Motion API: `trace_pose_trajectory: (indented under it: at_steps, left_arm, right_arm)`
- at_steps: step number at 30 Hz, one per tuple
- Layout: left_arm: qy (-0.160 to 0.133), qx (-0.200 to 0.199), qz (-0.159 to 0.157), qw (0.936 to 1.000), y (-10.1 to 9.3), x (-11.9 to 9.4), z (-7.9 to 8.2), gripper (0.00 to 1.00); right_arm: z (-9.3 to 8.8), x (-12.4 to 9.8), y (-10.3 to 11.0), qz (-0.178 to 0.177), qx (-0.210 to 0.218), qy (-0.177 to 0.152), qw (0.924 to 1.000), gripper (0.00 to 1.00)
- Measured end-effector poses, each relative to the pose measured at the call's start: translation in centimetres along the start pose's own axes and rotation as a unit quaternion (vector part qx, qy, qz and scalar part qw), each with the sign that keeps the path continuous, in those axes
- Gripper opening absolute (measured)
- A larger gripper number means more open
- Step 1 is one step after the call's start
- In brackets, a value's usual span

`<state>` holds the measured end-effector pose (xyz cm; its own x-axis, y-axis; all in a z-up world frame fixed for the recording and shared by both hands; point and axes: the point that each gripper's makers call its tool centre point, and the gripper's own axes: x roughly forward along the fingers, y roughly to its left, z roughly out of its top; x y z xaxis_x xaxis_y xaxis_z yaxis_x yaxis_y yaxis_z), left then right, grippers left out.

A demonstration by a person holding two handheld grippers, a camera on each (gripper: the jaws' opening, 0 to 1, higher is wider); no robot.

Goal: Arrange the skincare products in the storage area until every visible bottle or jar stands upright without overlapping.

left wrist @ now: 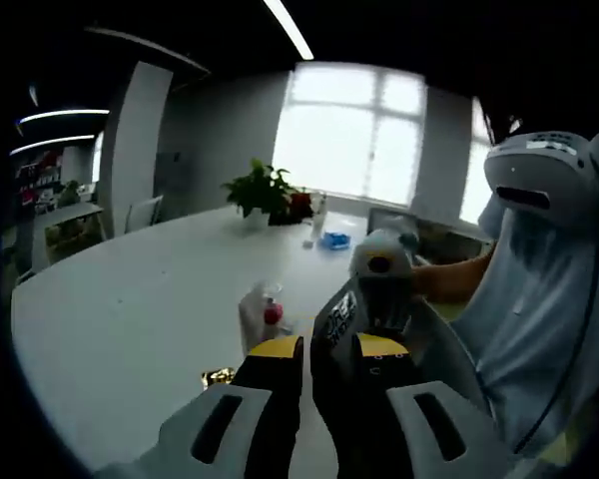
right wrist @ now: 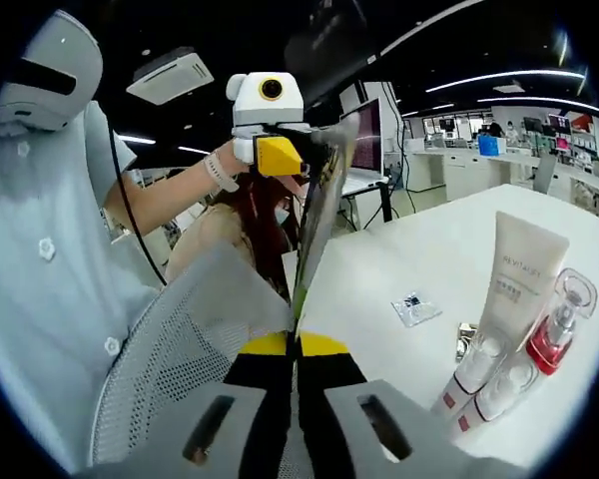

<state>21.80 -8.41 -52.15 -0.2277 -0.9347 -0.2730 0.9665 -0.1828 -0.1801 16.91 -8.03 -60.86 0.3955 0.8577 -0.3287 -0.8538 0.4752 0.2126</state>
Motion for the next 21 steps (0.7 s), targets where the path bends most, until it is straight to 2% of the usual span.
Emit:
trace_pose_trajectory:
  at_steps: [3,6,8,11,15,21]
  left_arm:
    - [-0.002,-0.006,-0.017,0.9998,-0.2,0.8,0.1,0.14]
    - [-0.002,-0.014,-0.010,0.9998,0.6,1.2,-0.2,0.05]
    - [-0.012,-0.034,-0.017,0.9992,0.7,1.2,-0.1,0.04]
    - [-0.011,-0.045,-0.025,0.9986,0.5,1.4,-0.5,0.01]
    - [-0.006,-0.062,-0.021,0.9978,1.0,1.5,-1.2,0.00]
    - [0.005,-0.089,0.006,0.9960,2.8,1.8,-2.8,0.00]
  right_arm:
    - [-0.2,0.3,0.0,0.002,-0.006,0.009,0.9999,0.01]
    - [-0.3,0.5,-0.1,0.003,0.000,0.013,0.9999,0.01]
    - [-0.4,0.4,-0.3,-0.001,0.009,0.014,0.9999,0.01]
    - [-1.0,0.3,-0.9,-0.010,0.026,0.022,0.9994,0.01]
    - [-1.5,0.6,-1.2,-0.015,0.041,0.028,0.9986,0.01]
    - [-2.7,1.3,-2.1,-0.030,0.077,0.047,0.9955,0.01]
